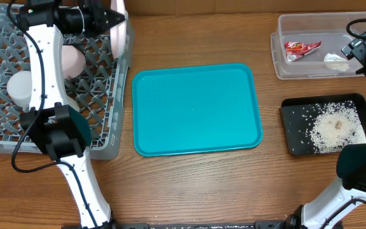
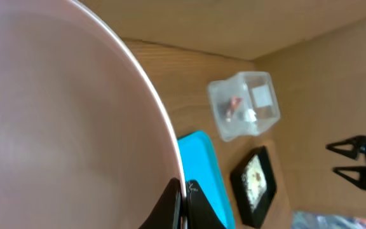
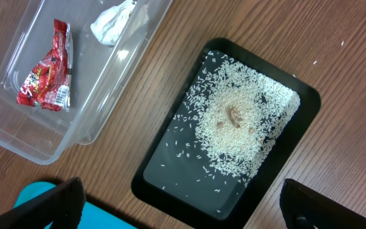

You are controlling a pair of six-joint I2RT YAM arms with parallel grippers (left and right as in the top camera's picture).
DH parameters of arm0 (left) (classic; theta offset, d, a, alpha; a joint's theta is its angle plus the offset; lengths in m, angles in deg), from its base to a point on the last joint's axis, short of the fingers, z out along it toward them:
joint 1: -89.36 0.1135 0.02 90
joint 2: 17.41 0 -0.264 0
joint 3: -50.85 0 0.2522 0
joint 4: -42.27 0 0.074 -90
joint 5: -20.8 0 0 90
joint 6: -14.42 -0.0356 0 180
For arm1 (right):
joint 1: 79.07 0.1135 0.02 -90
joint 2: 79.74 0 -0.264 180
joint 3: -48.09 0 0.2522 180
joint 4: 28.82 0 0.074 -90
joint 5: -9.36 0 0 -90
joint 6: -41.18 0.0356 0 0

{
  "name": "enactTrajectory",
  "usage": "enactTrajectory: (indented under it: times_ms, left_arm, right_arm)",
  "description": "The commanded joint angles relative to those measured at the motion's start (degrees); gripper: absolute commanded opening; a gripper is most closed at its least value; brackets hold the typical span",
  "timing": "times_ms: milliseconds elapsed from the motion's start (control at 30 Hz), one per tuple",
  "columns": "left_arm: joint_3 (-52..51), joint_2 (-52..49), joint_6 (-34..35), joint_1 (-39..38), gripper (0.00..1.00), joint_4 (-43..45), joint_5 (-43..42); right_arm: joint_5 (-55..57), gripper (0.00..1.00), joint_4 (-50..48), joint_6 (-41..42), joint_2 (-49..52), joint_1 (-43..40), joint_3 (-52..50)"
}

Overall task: Sort waste into correct bins and load items into the dishwasher
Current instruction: 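Lift the plate with the left gripper and carry it to the rack, then insert the plate upright at the rack's right edge and release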

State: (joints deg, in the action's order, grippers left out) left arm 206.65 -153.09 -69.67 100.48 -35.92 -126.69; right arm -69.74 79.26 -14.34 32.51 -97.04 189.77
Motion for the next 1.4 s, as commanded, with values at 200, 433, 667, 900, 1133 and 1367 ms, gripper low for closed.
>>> enactTrajectory:
  times_ms: [200, 433, 667, 900, 1133, 1367]
  left_arm:
    - [0.1, 0.3, -4.3, 0.2, 0.04, -2.6, 7.1]
    - [0.2, 0.4, -4.6, 0.2, 1.0, -3.1, 7.1]
    - [7.5, 0.5, -1.6, 0.6, 1.0, -9.2, 15.2]
    - [27.0, 0.5, -0.7, 0.6, 1.0, -27.2, 17.9]
    - [32.3, 4.6, 2.5, -0.4, 1.0, -32.4, 10.8]
    - [22.1, 15.7, 3.1, -8.0, 1.0, -32.4, 23.3]
  right_arm:
    - [0.4, 1.0, -0.1, 0.0, -0.2, -0.1, 0.7]
    - [0.4, 1.0, -0.1, 0.0, -0.2, -0.1, 0.7]
    - [0.4, 1.0, -0.1, 0.0, -0.2, -0.1, 0.7]
    - [0.4, 1.0, -0.1, 0.0, -0.2, -0.1, 0.7]
    - [0.4, 1.0, -0.1, 0.0, -0.2, -0.1, 0.7]
    - [0.4, 1.0, -0.1, 0.0, -0.2, -0.1, 0.7]
